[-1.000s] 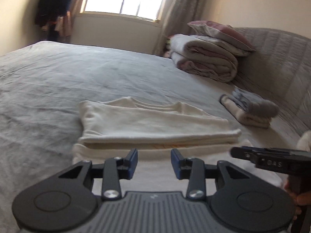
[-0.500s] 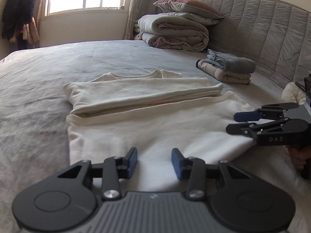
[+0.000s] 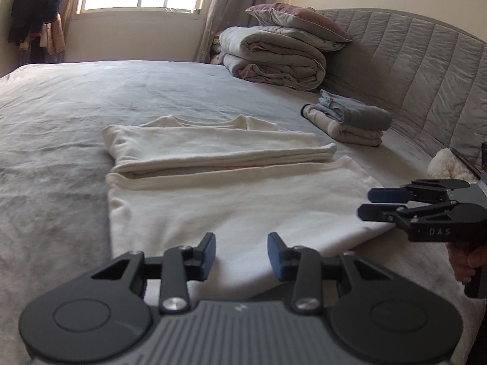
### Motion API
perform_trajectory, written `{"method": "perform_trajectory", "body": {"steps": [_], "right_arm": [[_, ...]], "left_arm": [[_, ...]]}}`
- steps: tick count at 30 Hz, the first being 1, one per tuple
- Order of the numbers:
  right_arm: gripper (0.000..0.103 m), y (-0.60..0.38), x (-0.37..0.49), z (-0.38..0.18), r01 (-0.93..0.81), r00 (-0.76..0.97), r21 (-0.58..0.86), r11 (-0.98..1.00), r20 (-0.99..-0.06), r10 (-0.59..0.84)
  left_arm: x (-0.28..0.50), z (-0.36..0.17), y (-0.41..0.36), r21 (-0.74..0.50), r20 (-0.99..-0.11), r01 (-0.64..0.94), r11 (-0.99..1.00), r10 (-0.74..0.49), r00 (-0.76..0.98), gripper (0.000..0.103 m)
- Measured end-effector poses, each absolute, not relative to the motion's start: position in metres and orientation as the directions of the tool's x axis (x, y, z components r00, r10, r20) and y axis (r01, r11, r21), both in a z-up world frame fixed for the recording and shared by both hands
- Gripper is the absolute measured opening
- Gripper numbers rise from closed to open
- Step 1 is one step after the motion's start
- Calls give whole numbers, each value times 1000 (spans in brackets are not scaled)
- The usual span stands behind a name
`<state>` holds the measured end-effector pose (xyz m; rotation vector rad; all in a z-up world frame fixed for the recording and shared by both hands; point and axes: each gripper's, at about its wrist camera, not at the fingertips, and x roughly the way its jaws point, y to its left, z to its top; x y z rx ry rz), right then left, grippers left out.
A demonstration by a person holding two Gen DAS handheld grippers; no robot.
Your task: Fold clothes
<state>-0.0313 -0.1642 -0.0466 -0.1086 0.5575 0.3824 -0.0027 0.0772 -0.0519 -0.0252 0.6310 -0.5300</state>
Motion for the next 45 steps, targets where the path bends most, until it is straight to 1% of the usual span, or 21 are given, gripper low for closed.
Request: {"method": "perform_trajectory", "body": {"steps": [4, 5, 7, 14, 17, 23, 27, 32, 36, 39, 45], "right_arm": [[50, -143, -30, -59, -430, 746, -50, 902, -582, 323], [50, -144, -31, -62, -437, 746, -57, 898, -581, 326], [50, -154, -34, -63, -445, 745, -56, 894, -576, 335], [50, -193, -48, -62, -423, 739, 1, 906, -578, 346], [50, -199, -54, -59, -419, 736, -8, 908, -589, 334], [52, -219, -51, -42, -349, 723, 130, 928, -593, 355], [53, -247, -46, -29, -257, 721, 273, 927, -584, 372], [53, -283, -40, -27, -125, 711, 439, 890, -586, 389], [53, -305, -33, -38, -9, 654, 562, 827, -622, 431], [48, -317, -30, -50, 64, 608, 667, 743, -616, 501], [47, -323, -25, -64, 129, 583, 747, 653, -589, 559]], "left_arm": [[-6, -60, 55, -88, -584, 520, 850, -467, 664, 38], [-8, -61, 54, -63, -585, 533, 844, -464, 665, 38], [-12, -62, 59, -51, -583, 543, 838, -467, 665, 38], [-25, -57, 108, -117, -581, 512, 851, -477, 659, 38], [-28, -55, 127, -186, -581, 489, 852, -496, 645, 38], [-26, -45, 162, -398, -564, 390, 830, -557, 610, 39], [-24, -38, 179, -485, -550, 329, 810, -575, 605, 41], [-17, -39, 193, -567, -568, 237, 789, -582, 582, 42], [-9, -48, 204, -617, -602, 147, 773, -584, 544, 41], [-2, -59, 216, -676, -615, 55, 735, -603, 509, 40], [4, -75, 219, -746, -593, -17, 666, -652, 473, 40]]}}
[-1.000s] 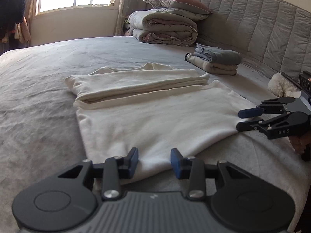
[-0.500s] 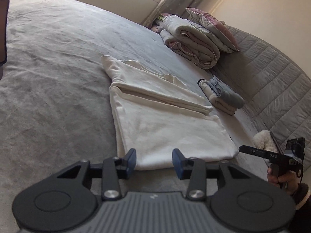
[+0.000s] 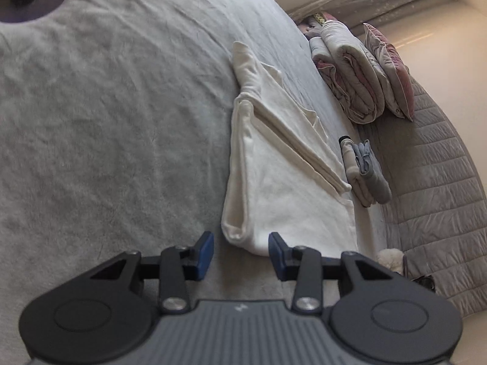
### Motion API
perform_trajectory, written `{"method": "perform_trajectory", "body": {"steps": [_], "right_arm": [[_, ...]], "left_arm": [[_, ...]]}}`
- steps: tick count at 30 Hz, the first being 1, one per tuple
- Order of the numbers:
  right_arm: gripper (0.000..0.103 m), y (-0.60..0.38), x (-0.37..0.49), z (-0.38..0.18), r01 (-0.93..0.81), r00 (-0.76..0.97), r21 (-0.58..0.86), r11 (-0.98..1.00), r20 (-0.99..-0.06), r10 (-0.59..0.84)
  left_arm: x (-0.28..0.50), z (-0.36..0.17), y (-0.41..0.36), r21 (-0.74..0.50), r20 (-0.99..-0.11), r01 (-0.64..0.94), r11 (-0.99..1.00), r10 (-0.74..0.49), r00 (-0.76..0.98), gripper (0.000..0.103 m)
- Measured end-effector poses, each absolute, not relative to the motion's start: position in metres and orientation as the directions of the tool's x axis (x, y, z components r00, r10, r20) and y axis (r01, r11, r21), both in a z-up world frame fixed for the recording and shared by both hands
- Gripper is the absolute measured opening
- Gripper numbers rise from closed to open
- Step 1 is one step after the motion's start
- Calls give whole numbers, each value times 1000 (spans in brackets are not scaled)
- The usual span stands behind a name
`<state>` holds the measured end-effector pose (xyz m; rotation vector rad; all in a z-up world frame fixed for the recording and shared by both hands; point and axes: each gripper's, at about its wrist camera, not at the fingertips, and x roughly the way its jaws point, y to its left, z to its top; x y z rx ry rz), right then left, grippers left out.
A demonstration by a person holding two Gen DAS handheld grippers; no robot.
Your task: Fold clothes
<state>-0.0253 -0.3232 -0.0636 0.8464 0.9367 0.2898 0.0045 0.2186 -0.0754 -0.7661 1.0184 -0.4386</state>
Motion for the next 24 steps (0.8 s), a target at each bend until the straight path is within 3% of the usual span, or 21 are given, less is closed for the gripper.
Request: {"method": "perform_trajectory", "body": {"steps": [10, 13, 16, 20, 24], "right_arm": [[34, -321, -21, -72, 152, 608, 802, 577, -536, 585], [24, -320, -19, -75, 155, 621, 816, 557, -519, 587], [12, -326, -19, -80, 182, 633, 842, 508, -496, 594], [11, -335, -25, -76, 197, 654, 879, 434, -448, 610], [11, -342, -31, -65, 187, 685, 919, 347, -375, 624]], "left_arm": [[19, -89, 203, -809, -540, -58, 586, -698, 470, 38], [20, -93, 198, -818, -528, -69, 572, -697, 484, 31], [20, -96, 197, -816, -535, -95, 571, -683, 497, 14], [18, -92, 196, -832, -513, -105, 545, -684, 518, 9], [16, -85, 201, -887, -423, -97, 450, -713, 558, 9]]}}
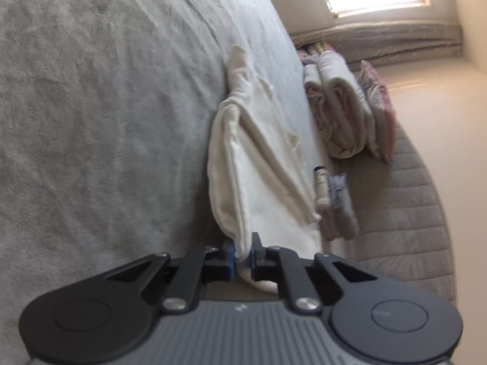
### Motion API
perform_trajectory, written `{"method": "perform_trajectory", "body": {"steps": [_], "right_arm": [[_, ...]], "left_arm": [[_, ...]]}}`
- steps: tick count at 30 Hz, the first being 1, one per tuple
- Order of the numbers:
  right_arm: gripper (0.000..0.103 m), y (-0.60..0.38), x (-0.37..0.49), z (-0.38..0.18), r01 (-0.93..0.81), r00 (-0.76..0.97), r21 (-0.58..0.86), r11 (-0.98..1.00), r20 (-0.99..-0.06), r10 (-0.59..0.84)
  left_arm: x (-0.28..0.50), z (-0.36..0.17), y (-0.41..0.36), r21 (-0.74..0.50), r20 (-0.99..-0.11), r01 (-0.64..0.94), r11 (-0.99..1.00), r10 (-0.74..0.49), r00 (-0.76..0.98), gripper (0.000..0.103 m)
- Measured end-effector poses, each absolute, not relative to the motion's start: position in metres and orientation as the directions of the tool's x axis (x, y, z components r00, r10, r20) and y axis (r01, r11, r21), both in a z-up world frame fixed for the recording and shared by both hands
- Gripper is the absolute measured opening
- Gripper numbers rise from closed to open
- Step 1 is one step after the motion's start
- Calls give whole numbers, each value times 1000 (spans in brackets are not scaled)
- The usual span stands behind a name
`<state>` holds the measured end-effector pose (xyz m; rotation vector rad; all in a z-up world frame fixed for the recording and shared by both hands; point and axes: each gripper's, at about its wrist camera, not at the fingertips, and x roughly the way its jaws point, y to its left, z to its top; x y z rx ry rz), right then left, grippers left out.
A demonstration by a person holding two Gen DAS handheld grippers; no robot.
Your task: Fold clothes
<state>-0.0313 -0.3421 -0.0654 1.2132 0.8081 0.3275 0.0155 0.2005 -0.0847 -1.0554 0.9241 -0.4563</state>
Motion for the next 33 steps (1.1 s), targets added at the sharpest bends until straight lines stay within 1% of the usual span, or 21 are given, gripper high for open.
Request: {"method": "perform_trajectory", "body": {"steps": [6, 9, 13, 22, 27, 33], "right_arm": [[11, -347, -23, -32, 144, 722, 944, 296, -305, 621], [11, -351, -12, -16, 118, 743, 952, 283, -274, 610], [11, -345, 22, -3, 107, 765, 956, 275, -256, 592], [11, -337, 82, -1, 106, 801, 952, 286, -252, 543], [11, -334, 113, -12, 128, 811, 945, 299, -274, 517], [11, -329, 149, -35, 157, 809, 937, 313, -304, 504]], "left_arm": [[24, -61, 202, -952, -273, -65, 300, -729, 628, 8], [35, -45, 199, -964, -228, -46, 263, -720, 655, 8], [56, -29, 195, -968, -204, -31, 249, -707, 677, 8], [116, -18, 188, -970, -203, -54, 238, -664, 719, 8], [153, -23, 186, -958, -247, -86, 272, -638, 730, 8], [191, -41, 184, -938, -314, -145, 315, -591, 743, 9]]}}
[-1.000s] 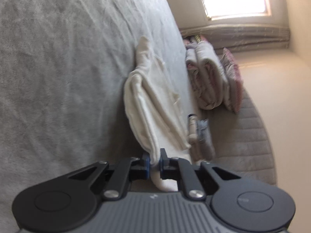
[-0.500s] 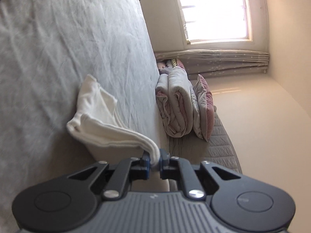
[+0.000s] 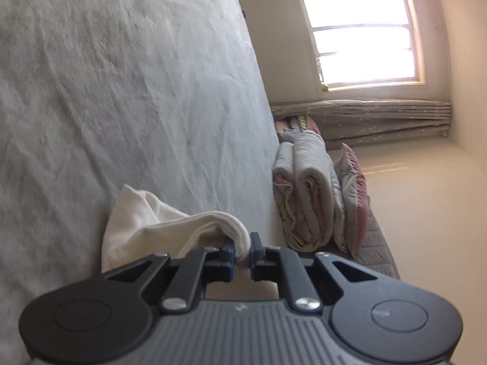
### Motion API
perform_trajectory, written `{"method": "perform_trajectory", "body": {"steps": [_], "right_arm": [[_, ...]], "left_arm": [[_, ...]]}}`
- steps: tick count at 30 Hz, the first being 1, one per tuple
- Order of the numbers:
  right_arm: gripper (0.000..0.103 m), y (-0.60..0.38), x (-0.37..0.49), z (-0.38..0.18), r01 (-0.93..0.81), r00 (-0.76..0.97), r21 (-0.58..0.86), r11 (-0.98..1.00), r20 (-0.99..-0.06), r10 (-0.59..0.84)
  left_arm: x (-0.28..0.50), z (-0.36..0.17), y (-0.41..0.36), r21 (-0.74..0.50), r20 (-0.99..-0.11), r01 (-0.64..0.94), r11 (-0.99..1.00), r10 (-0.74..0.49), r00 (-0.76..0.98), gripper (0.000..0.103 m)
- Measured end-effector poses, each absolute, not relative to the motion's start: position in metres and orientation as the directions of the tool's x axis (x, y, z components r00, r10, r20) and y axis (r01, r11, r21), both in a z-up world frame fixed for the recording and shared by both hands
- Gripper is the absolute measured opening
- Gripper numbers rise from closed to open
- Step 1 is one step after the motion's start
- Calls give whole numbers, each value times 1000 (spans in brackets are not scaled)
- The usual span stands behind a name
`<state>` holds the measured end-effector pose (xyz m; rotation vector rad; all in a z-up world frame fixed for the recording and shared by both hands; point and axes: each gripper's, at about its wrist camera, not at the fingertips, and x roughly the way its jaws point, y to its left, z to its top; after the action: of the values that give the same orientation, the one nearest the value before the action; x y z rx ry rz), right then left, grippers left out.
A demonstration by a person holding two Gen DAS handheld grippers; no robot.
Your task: Fold clothes
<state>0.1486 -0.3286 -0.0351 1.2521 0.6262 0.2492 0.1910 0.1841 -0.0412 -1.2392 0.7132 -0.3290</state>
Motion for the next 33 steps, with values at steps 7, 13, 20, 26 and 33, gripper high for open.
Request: {"method": "perform_trajectory", "body": {"steps": [7, 13, 20, 26, 33], "right_arm": [[19, -331, 168, -68, 182, 794, 937, 297, -318, 517], [19, -337, 163, -67, 150, 787, 924, 352, -327, 523], [46, -324, 154, -42, 82, 826, 850, 520, -350, 441], [46, -279, 152, -31, 12, 862, 690, 724, -374, 343], [42, -195, 163, -43, -133, 837, 373, 918, -453, 305]], "left_arm": [[217, -67, 186, -917, -371, -202, 344, -548, 750, 11], [221, -63, 186, -885, -406, -183, 428, -515, 755, 28], [214, -25, 174, -715, -453, -100, 692, -349, 820, 50], [211, -4, 123, -396, -464, 29, 918, -227, 856, 35], [225, -17, 57, -80, -513, 174, 982, -190, 837, 27]]}}
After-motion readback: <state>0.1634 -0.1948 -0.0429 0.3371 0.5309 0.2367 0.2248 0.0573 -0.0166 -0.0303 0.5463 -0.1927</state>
